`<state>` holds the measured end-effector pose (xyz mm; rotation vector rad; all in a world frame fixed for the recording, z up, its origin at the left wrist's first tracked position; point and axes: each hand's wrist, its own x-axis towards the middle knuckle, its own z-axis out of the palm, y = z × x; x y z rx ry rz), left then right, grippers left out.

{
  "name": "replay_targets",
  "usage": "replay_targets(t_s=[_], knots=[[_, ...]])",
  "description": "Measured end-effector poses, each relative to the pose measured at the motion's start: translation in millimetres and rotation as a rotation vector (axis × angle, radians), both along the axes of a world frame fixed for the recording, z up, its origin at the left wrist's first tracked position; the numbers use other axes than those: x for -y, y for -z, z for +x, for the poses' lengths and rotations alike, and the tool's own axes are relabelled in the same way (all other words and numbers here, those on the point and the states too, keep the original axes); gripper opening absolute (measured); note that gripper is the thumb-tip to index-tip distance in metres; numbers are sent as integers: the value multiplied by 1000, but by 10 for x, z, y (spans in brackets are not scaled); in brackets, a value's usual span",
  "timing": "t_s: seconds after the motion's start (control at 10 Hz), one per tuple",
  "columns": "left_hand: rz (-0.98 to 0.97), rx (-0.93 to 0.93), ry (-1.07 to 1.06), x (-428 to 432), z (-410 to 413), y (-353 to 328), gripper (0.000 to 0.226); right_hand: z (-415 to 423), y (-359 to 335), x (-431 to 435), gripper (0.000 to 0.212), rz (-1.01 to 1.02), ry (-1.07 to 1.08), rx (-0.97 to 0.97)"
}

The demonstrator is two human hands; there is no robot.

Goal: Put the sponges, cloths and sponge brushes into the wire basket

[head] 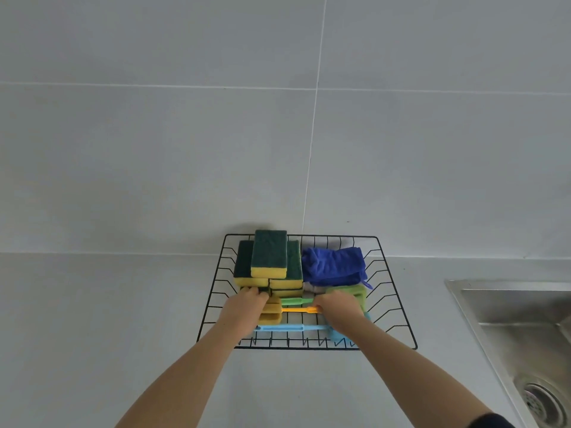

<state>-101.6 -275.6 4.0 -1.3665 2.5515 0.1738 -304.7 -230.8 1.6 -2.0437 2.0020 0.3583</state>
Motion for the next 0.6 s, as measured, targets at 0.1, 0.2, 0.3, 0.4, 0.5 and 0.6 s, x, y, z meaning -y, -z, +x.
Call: replay_targets(t_s=[0.1,0.2,0.3,0.4,0.5,0.6], knots=[[-31,46,25,-23,5,38,37,27,17,-29,27,8,-22,-43],[-57,74,49,-32,29,46,48,46,-19,-85,34,25,-26,-33],[-80,79,82,-36,66,4,61,51,-58,-142,46,30,-12,36],[-80,71,88,-77,90,-125,62,49,-170,-212,47,27,-14,116],[-71,38,81,-121,105,-284,58,14,-358,-269,48,-5,-1,217],[-67,0,53,-194,98,-502,62,-32,-569,-348,59,-53,-3,223]])
